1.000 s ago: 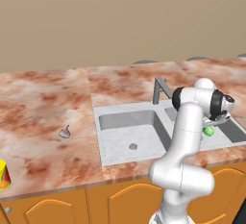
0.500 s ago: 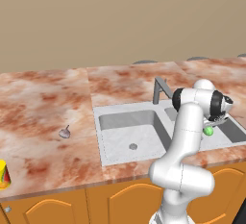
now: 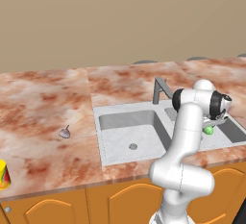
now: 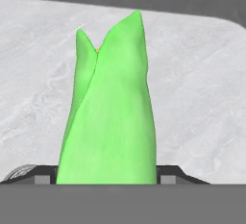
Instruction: Remove the corn and garlic from the sink. Then move the bowl and cup from the counter to the sink for washing.
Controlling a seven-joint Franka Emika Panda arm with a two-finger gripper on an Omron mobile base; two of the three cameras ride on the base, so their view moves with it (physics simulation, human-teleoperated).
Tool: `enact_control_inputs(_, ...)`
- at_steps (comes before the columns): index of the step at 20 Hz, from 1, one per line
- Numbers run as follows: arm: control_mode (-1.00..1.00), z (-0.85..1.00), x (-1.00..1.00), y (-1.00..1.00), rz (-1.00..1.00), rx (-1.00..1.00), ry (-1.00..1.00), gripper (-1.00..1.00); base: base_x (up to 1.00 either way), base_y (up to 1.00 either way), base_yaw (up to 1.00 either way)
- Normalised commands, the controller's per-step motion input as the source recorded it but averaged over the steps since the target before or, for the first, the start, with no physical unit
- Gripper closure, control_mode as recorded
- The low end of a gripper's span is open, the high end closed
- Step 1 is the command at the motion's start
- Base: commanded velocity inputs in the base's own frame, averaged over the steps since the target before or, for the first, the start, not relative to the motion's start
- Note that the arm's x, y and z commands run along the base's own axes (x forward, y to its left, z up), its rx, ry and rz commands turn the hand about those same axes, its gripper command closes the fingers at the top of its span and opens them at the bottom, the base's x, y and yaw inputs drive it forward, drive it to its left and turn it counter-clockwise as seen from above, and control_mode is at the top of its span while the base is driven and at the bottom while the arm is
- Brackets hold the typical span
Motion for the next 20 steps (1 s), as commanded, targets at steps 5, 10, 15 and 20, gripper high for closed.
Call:
enact_control_inputs(5,-1.00,0.00,-0.10,-0.08,0.00,0.10,0.03,1.00,0.00,0.00,0.00)
enact_control_inputs(10,-1.00,0.09,-0.23,-0.05,0.00,0.15,0.00,1.00,0.00,0.00,0.00)
enact_control_inputs(15,-1.00,0.20,-0.27,-0.03,0.00,0.07,-0.04,1.00,0.00,0.00,0.00)
enact_control_inputs(20,-1.00,0.27,-0.29,-0.03,0.00,0.00,-0.13,1.00,0.00,0.00,0.00)
